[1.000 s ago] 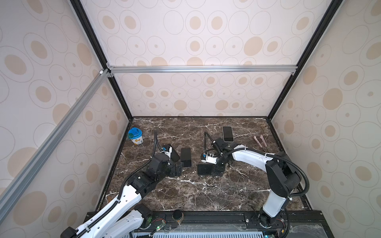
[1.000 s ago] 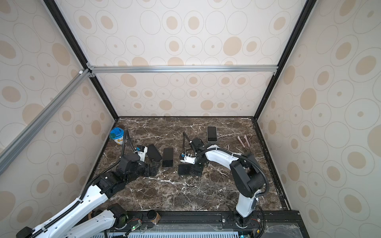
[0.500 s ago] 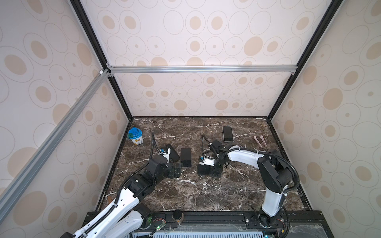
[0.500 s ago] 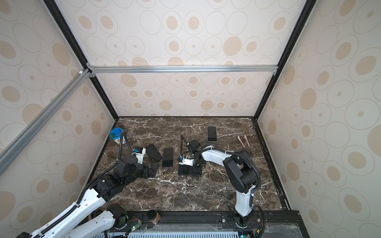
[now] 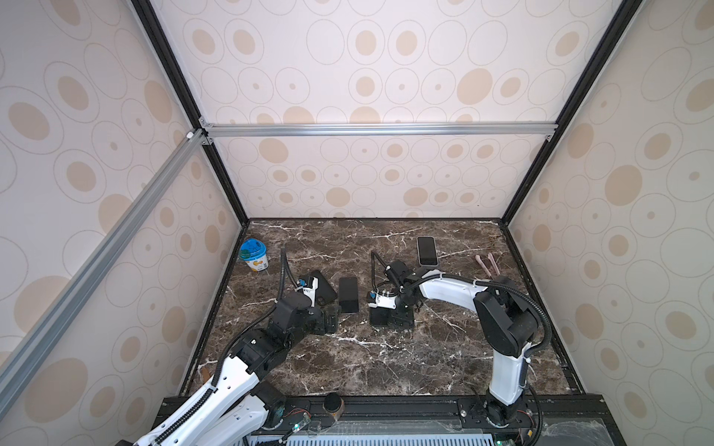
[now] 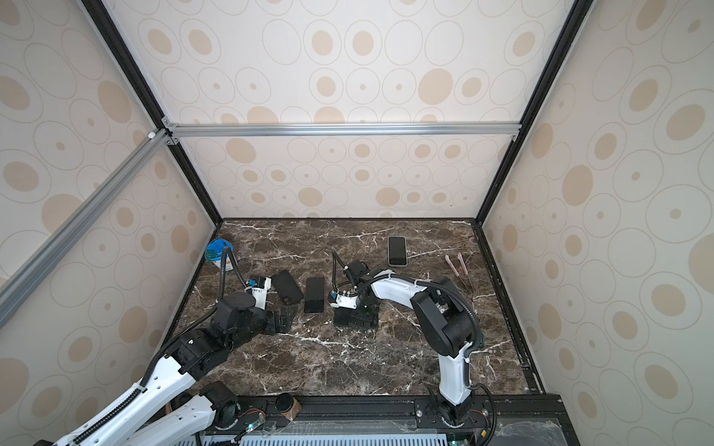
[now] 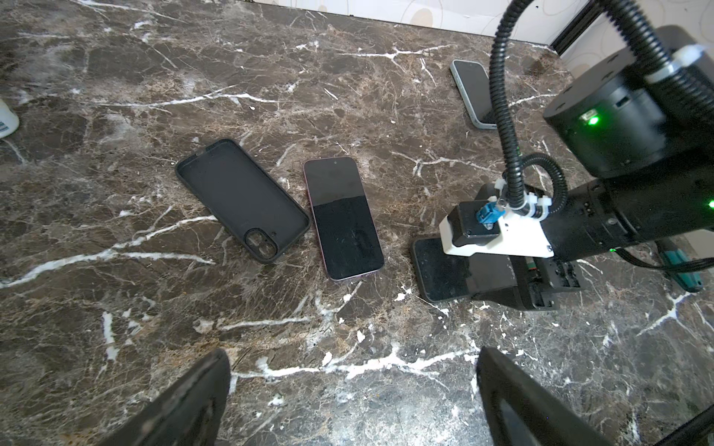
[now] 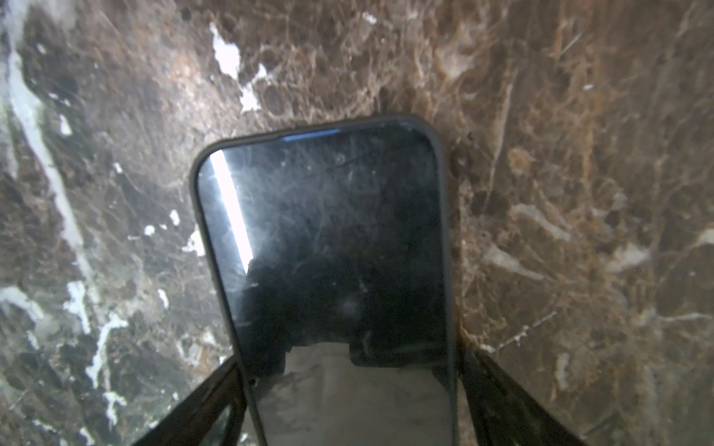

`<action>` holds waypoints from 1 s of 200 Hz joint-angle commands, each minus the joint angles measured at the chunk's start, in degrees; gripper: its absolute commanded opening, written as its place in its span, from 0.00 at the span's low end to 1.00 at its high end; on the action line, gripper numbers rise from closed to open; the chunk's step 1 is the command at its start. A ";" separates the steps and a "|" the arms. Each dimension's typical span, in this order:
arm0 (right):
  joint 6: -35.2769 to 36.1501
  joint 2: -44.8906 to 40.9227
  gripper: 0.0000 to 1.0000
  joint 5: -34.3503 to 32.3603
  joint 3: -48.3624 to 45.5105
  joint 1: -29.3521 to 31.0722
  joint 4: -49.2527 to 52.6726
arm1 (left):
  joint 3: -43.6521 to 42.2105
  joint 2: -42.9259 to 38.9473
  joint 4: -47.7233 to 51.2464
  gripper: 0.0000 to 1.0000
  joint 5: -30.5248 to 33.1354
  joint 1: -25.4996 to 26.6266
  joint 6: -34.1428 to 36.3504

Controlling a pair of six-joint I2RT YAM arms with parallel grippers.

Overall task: Put the phone into the phone case
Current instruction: 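Grasp the blue-framed phone with the right gripper while the left arm draws back, then carry the phone farther from the robot and lower it beside the green-framed phone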

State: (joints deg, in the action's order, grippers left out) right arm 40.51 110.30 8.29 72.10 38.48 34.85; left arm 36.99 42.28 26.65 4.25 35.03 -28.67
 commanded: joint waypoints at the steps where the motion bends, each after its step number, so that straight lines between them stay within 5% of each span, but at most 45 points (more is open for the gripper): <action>1: -0.20 2.02 0.85 -1.46 -0.28 0.71 0.94 | 0.23 -0.38 0.16 1.00 1.04 -0.39 0.54; 71: -12.37 2.62 0.64 -5.71 -0.14 0.91 0.38 | -0.21 -0.36 -0.81 1.00 1.99 -0.39 0.21; 130: -29.64 0.64 0.47 -7.19 2.38 0.85 0.00 | -0.50 -0.88 -0.85 1.00 4.60 -0.44 -1.45; 162: -40.09 1.40 0.25 -10.06 6.73 0.18 2.60 | -0.94 -0.87 -2.19 1.00 5.11 -0.46 -2.48; 200: -48.56 0.37 0.21 -12.27 9.70 -0.65 2.12 | -1.49 -0.71 -3.27 1.00 4.38 -0.45 -3.06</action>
State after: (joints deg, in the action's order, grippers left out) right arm 0.51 111.68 -1.37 78.76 38.52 36.10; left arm 35.73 42.04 24.86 7.97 34.96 -30.63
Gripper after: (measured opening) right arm 0.757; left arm 0.999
